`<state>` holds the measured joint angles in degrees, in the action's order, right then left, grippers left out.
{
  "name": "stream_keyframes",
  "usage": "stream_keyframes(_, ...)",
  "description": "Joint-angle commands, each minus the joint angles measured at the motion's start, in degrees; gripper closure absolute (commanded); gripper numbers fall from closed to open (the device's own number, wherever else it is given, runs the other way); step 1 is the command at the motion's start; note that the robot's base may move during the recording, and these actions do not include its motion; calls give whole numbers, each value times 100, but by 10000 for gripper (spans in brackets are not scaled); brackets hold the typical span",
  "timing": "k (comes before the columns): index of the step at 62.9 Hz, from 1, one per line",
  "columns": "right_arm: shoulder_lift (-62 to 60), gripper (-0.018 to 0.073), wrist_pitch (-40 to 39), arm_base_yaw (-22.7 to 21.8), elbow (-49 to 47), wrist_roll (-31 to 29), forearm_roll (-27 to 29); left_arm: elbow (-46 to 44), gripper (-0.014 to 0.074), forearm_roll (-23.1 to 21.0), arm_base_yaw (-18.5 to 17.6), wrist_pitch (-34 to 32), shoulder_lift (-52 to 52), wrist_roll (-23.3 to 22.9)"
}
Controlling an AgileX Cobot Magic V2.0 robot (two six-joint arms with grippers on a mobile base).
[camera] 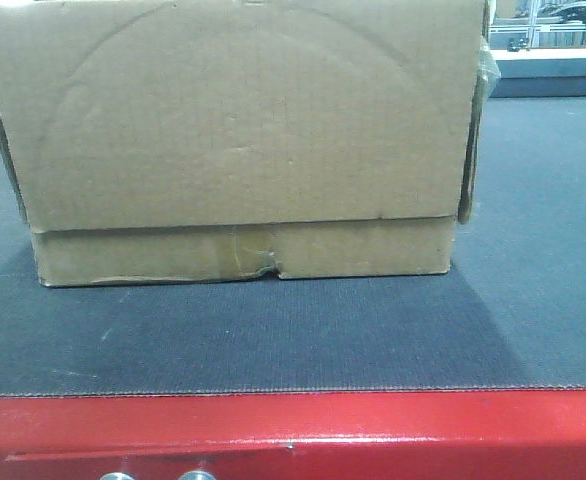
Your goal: Grab carton from right shelf to conveyor
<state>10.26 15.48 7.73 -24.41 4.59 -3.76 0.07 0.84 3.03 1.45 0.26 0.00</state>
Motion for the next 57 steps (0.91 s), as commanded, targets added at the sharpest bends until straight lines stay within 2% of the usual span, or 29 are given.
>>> stream_keyframes(1, -28, 634, -138, -33, -4, -17, -76, -7, 592, -24, -38, -114, -26, 52)
stream_keyframes(28, -28, 634, -214, -58, -4, -17, -86, -7, 592, -24, -38, -114, -26, 52)
stream_keyframes(31, -28, 634, -174, -69, 19, -35, -6, -7, 592, -24, -38, -114, -26, 52)
stream_keyframes(40, -28, 634, -258, -186, 278, -868, 722, -7, 592, -24, -38, -114, -26, 52)
stream_keyframes(49, -63, 634, -617, -474, 793, -878, 1024, -7, 592, -24, -38, -114, -26, 52)
stream_keyframes(57, -325, 634, -984, -688, 1355, -878, 1051, -7, 592, -24, -38, -114, -26, 52)
